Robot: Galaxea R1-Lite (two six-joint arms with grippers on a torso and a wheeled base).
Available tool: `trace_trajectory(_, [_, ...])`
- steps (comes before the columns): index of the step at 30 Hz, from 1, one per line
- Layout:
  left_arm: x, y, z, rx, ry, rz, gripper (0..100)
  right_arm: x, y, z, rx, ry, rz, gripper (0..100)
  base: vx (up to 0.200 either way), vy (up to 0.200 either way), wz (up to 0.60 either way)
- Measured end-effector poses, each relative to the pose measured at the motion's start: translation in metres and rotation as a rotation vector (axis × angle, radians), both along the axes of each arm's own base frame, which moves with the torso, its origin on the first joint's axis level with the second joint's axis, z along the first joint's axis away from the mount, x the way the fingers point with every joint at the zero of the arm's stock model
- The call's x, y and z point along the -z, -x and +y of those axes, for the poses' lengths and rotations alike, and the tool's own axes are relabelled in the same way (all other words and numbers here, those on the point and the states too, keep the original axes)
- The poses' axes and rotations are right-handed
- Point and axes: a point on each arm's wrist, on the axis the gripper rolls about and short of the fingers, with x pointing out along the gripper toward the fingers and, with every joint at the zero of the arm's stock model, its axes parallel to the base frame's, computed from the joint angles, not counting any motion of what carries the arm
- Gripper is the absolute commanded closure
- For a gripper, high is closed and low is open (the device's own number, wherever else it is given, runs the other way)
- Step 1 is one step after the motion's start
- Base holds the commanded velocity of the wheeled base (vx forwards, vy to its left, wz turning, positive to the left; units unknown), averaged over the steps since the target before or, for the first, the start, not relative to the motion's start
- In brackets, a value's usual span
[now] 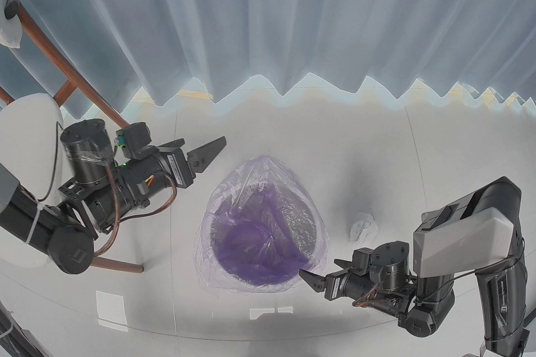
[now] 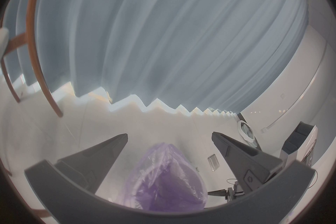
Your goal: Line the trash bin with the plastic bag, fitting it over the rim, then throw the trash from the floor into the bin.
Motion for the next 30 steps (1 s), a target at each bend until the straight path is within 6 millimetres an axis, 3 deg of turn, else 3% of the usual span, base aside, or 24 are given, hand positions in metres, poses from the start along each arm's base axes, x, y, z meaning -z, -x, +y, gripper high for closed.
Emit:
trace_trajectory(6, [-0.018, 0.016, 0.013, -0.034, -0.025, -0.086, 0, 0.0, -0.002, 0.012, 0.057, 0.185, -0.17, 0, 0.0, 0.0, 0.0])
trace_trajectory(18, [-0.039, 0.04, 0.015, -0.014, -0.01, -0.162, 0, -0.048, -0.02, 0.029, 0.071, 0.084, -0.352, 0, 0.0, 0.0, 0.0])
trace_trajectory(30, [-0.043, 0.043, 0.016, -0.012, -0.004, -0.18, 0, -0.04, -0.059, 0.022, 0.152, 0.096, -0.411, 0, 0.0, 0.0, 0.0])
